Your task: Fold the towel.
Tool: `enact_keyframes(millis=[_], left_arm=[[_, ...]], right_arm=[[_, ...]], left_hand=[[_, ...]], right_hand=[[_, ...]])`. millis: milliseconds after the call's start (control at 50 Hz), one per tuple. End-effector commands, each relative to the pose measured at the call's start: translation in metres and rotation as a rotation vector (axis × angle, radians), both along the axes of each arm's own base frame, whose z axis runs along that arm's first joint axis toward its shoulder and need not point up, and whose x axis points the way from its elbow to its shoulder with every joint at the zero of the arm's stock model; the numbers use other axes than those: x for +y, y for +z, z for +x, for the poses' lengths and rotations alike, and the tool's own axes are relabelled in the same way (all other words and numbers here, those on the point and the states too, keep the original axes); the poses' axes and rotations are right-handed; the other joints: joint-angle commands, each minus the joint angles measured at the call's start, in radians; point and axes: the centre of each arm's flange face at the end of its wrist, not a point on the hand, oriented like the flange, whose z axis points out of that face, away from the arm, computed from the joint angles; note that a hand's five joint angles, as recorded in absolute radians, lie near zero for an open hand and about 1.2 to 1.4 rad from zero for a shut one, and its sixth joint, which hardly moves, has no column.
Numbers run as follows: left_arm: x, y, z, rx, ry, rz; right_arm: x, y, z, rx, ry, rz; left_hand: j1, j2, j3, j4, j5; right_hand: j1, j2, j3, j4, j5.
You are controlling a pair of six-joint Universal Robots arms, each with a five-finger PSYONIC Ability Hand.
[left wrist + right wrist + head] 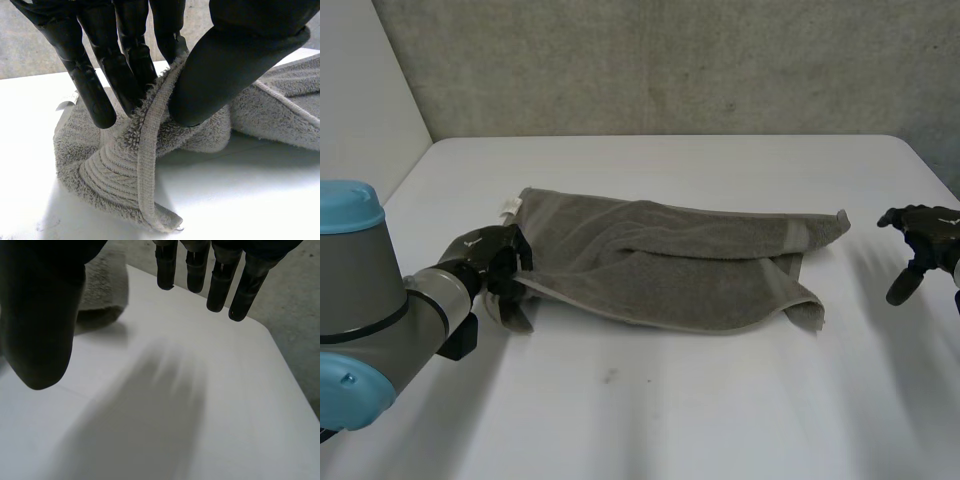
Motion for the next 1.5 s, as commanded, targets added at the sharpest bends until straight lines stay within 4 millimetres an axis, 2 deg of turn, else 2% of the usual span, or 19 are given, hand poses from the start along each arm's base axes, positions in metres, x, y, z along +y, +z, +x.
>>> enact_keyframes(millis=[20,120,160,380,440,480,580,860,940,1020,1320,1380,1400,1420,1440,1460,1500], left_arm=[[0.000,0.000,0.000,0.000,-0.001,0.001],[0.000,0.000,0.000,0.001,-0.001,-0.001],[0.000,0.000,0.000,0.000,-0.001,0.001],[0.000,0.000,0.000,0.000,-0.001,0.001],[0.000,0.000,0.000,0.000,-0.001,0.001],[0.000,0.000,0.000,0.000,0.001,0.001],[0.000,0.000,0.000,0.000,-0.001,0.001],[0.000,0.000,0.000,0.000,0.001,-0.001],[-0.001,0.000,0.000,-0.001,0.002,-0.001],[-0.001,0.000,0.000,-0.001,0.002,-0.003],[-0.003,-0.001,0.002,-0.002,0.009,0.000],[-0.004,-0.001,0.002,-0.002,0.009,0.000],[-0.004,-0.001,0.002,-0.002,0.009,0.001],[-0.004,-0.001,0.002,-0.002,0.011,0.001],[-0.004,-0.001,0.002,-0.002,0.011,0.001],[-0.004,-0.001,0.002,-0.002,0.009,0.001],[-0.004,-0.001,0.002,-0.003,0.007,0.000]], right_arm=[[0.019,0.019,0.020,-0.005,0.058,-0.064],[0.033,0.010,0.039,-0.006,0.120,-0.023],[0.042,-0.002,0.053,-0.013,0.174,0.028],[0.050,-0.042,0.080,-0.105,0.259,0.156],[0.047,-0.044,0.081,-0.106,0.260,0.142],[0.040,-0.043,0.084,-0.108,0.264,0.087],[0.032,-0.042,0.086,-0.108,0.268,0.016],[0.023,-0.051,0.083,-0.057,0.235,-0.007],[0.022,-0.052,0.083,-0.043,0.234,-0.009],[0.022,-0.052,0.082,-0.038,0.231,-0.007],[0.025,-0.055,0.081,-0.037,0.229,0.010],[0.024,-0.055,0.080,-0.037,0.227,0.007],[0.024,-0.055,0.080,-0.037,0.227,0.007],[0.023,-0.055,0.081,-0.038,0.229,0.002],[0.023,-0.055,0.081,-0.038,0.229,0.002],[0.022,-0.054,0.079,-0.038,0.224,0.002],[0.021,-0.052,0.079,-0.038,0.223,-0.007]], left_hand=[[0.201,0.178,0.178,0.177,0.188],[0.201,0.178,0.178,0.177,0.188],[0.201,0.178,0.178,0.177,0.188],[0.201,0.178,0.178,0.177,0.188],[0.201,0.178,0.178,0.177,0.188],[0.201,0.178,0.178,0.177,0.188],[0.201,0.178,0.178,0.177,0.188],[0.201,0.178,0.178,0.177,0.188],[0.201,0.178,0.178,0.177,0.188],[0.201,0.178,0.178,0.177,0.188],[0.201,0.178,0.178,0.177,0.188],[0.201,0.178,0.178,0.177,0.188],[0.201,0.178,0.178,0.177,0.188],[0.201,0.178,0.178,0.177,0.188],[0.201,0.178,0.178,0.177,0.188],[0.201,0.178,0.178,0.177,0.188],[0.201,0.178,0.178,0.177,0.188]], right_hand=[[-0.056,-0.082,-0.078,-0.083,-0.057],[-0.037,-0.063,-0.059,-0.064,-0.038],[-0.002,-0.028,-0.024,-0.029,-0.003],[0.030,0.005,0.008,0.003,0.030],[0.077,0.052,0.056,0.051,0.077],[0.226,0.201,0.204,0.199,0.226],[0.414,0.389,0.393,0.388,0.414],[0.556,0.530,0.534,0.529,0.555],[0.535,0.510,0.514,0.509,0.535],[0.333,0.308,0.312,0.307,0.333],[0.368,0.342,0.346,0.341,0.367],[0.465,0.439,0.443,0.438,0.464],[0.558,0.532,0.536,0.531,0.557],[0.797,0.772,0.775,0.770,0.796],[0.799,0.774,0.778,0.773,0.799],[1.142,1.117,1.121,1.116,1.142],[1.165,1.140,1.144,1.139,1.165]])
